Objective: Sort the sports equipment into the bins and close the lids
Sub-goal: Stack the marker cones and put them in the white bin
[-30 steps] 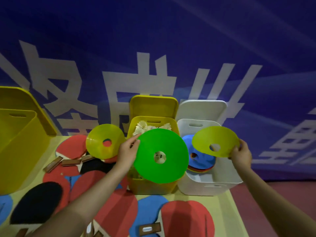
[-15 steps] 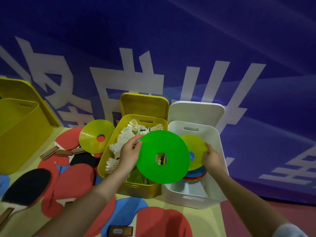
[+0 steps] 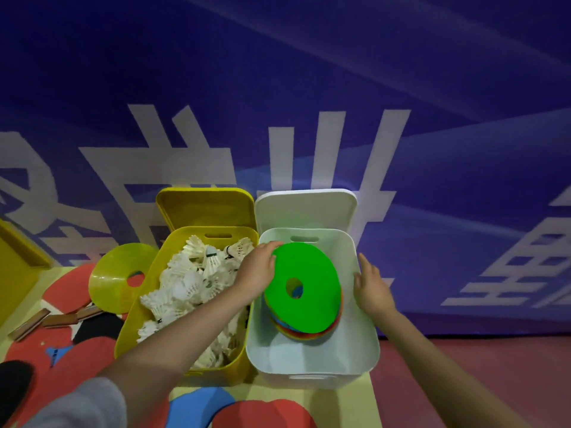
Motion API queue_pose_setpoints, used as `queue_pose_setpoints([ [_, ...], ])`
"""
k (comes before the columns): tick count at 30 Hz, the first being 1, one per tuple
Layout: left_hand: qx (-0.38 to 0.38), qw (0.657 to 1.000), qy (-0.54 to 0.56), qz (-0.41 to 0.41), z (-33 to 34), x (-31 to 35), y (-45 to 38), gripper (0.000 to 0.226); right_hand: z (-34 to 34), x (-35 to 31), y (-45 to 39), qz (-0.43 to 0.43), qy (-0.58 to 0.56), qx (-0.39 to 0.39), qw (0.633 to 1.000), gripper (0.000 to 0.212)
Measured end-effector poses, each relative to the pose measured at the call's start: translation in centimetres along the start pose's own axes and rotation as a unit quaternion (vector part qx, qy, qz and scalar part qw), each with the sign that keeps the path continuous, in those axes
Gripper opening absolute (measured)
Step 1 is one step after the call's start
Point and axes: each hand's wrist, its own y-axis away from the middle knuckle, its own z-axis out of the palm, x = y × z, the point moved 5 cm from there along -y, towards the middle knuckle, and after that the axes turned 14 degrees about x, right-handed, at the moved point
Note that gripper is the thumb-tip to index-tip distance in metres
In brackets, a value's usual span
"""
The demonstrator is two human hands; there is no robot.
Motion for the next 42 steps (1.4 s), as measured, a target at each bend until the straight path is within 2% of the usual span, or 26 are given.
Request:
queue_pose_setpoints([
  [2, -0.029, 0.999, -0.034, 0.007, 2.5, 0.3, -0.7, 0.043, 0.2, 0.6, 0.3, 0.021, -0.014, -0.002, 1.0, 0.05],
  [5, -0.05, 0.997, -0.062, -0.001, 5.4, 0.4, -1.0, 0.046, 0.7, 0.5, 0.1, 0.007, 0.012, 0.024, 1.0, 0.048],
  [12, -0.039, 0.995, -0.09, -0.031, 8.9, -1.8, 0.0, 0.052, 0.7, 0.8, -0.1, 0.019, 0.023, 0.05, 0.998, 0.051],
  [17, -0.082, 0.958, -0.273, 0.019, 10.1, -3.4, 0.3, 0.048, 0.8, 0.8, 0.0, 0.019, 0.019, 0.052, 0.998, 0.051],
  [20, -0.097, 0.946, -0.307, 0.026, 10.5, -3.4, 0.5, 0.051, 0.9, 0.3, 0.2, 0.023, 0.024, 0.045, 0.998, 0.05],
  [22, -0.114, 0.952, -0.283, 0.022, 10.4, -3.1, 0.6, 0.06, 0.8, 0.1, 0.2, 0.024, 0.029, 0.042, 0.998, 0.049],
  [24, -0.12, 0.97, -0.21, -0.005, 9.7, -2.5, 0.7, 0.066, 0.7, 0.0, 0.2, 0.025, 0.038, 0.043, 0.998, 0.049],
  [27, -0.08, 0.995, -0.062, -0.016, 7.3, -1.2, 0.5, 0.053, 0.3, 0.1, 0.1, 0.023, 0.051, 0.04, 0.998, 0.048],
  [31, -0.009, 0.996, 0.092, -0.003, 1.3, -0.3, 1.3, 0.04, -0.3, -0.4, 0.3, -0.009, 0.113, 0.027, 0.993, 0.047],
  [34, 0.042, 0.988, 0.149, -0.015, -4.1, -1.4, 2.6, 0.034, -0.6, -2.8, 0.7, -0.062, 0.161, 0.102, 0.98, 0.047],
  [37, 0.073, 0.983, 0.157, -0.061, -8.8, -5.4, 4.6, 0.031, 0.7, -8.1, 2.2, -0.138, 0.048, 0.127, 0.981, 0.041],
  [42, 0.098, 0.982, 0.109, -0.117, -14.9, -13.8, 8.2, 0.03, 5.6, -19.2, 7.2, -0.233, -0.115, 0.062, 0.964, 0.035],
])
